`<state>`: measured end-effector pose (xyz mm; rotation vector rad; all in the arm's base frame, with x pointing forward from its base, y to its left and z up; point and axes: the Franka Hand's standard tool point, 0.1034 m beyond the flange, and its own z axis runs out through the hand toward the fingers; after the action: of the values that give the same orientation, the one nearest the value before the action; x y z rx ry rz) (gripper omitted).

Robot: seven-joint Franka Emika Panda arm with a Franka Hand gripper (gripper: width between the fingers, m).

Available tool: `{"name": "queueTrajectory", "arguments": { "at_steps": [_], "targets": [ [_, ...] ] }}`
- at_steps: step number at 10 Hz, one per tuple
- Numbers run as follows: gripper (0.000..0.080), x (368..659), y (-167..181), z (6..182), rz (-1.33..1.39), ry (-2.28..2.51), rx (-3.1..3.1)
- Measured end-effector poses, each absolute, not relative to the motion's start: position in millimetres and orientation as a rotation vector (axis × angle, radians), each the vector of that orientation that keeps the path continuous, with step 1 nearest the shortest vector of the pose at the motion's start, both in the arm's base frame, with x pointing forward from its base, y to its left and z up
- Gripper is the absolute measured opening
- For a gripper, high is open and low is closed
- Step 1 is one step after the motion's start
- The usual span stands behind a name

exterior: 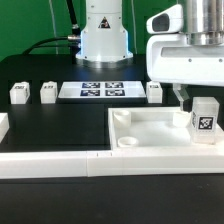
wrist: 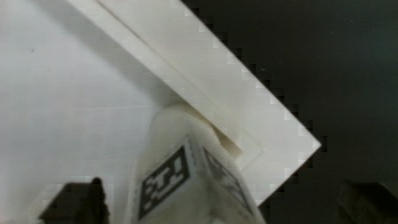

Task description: Assemble square table

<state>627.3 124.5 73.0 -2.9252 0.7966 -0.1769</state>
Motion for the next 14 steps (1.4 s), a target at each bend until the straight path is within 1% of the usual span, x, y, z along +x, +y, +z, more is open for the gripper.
{"name": "queueTrajectory", "arguments": {
  "at_steps": [2, 3, 4, 5, 6, 7, 8, 10, 13, 14],
  "targets": [
    [0.0649, 630.8, 120.3, 75.8, -0.208, 0.241, -3.084],
    [0.0649, 629.7, 122.9, 74.0, -0.208, 0.086, -3.105],
    [0.0649, 629.7, 123.3, 73.9, -0.205, 0.176, -3.093],
    [0.0521, 629.7, 122.8, 73.9, -0.206, 0.173, -3.094],
    [0.0374, 629.6, 123.2, 73.9, -0.203, 0.265, -3.082],
    [0.0374, 629.6, 123.3, 73.8, -0.2, 0.363, -3.068],
    [0.0293, 629.4, 120.3, 73.2, -0.196, 0.527, -3.041],
    [0.0293, 629.4, 118.7, 73.1, -0.187, 0.777, -2.977],
    [0.0293, 627.1, 116.0, 71.6, -0.127, 1.591, -2.583],
    [0.0293, 626.4, 116.3, 71.5, -0.081, 1.754, -2.452]
  ]
}}
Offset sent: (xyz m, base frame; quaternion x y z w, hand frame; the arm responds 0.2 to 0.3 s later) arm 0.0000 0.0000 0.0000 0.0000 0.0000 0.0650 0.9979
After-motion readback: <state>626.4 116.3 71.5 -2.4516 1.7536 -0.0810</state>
